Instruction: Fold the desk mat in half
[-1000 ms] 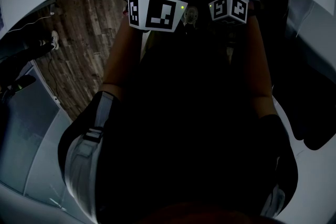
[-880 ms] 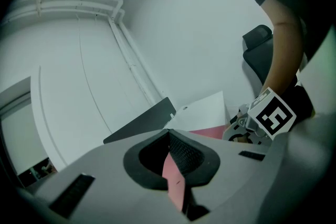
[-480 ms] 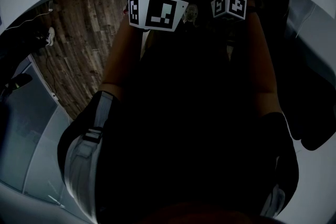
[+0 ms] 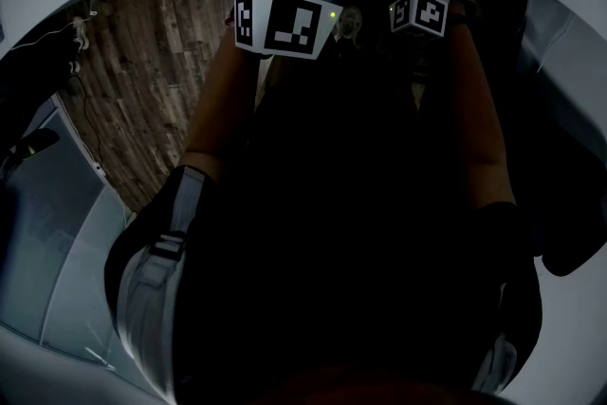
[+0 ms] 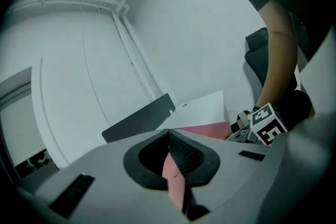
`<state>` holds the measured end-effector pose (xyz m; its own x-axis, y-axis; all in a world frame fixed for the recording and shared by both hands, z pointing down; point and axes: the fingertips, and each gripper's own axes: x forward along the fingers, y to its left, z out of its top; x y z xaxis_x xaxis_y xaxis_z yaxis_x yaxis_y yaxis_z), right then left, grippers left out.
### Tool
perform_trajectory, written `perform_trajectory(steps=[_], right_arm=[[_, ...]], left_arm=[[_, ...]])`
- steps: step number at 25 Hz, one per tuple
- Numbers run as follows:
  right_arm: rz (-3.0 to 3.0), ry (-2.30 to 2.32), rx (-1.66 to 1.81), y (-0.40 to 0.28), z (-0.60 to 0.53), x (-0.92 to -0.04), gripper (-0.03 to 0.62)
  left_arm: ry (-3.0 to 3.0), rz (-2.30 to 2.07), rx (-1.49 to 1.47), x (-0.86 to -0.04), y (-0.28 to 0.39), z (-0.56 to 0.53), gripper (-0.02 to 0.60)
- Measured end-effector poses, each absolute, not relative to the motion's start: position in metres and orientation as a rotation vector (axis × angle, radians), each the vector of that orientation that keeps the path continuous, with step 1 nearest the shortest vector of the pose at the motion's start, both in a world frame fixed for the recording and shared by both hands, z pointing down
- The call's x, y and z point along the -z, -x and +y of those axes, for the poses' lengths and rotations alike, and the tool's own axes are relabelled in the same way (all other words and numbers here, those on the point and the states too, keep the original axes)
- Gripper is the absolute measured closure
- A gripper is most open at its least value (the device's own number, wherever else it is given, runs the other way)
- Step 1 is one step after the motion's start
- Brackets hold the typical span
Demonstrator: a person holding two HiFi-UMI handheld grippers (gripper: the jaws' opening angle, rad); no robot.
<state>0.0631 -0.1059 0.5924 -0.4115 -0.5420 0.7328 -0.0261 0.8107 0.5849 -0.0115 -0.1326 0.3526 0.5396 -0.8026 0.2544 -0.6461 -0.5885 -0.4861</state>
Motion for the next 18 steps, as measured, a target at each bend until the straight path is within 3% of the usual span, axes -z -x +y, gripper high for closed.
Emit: perform_trajectory(steps=[14,16,18], right_arm=[[-1.867,-0.431,0.654,-0.066,-0.12,-0.607,0.399],[-1.854,-0.451,0.699,-0.068,-0.12,-0.602,0.479],[-1.845,-0.462,0.737,-0.068,-0.118,-0.6,0.506]], left_arm=[[2.45,1.203,0.673,-0.354,0.022,-0.141,0.569],[2.45,1.204,0.673,-0.354,0.022,-0.142,0.569],[2.451,1.205,0.673,-0.354,0.023,-0.142,0.569]])
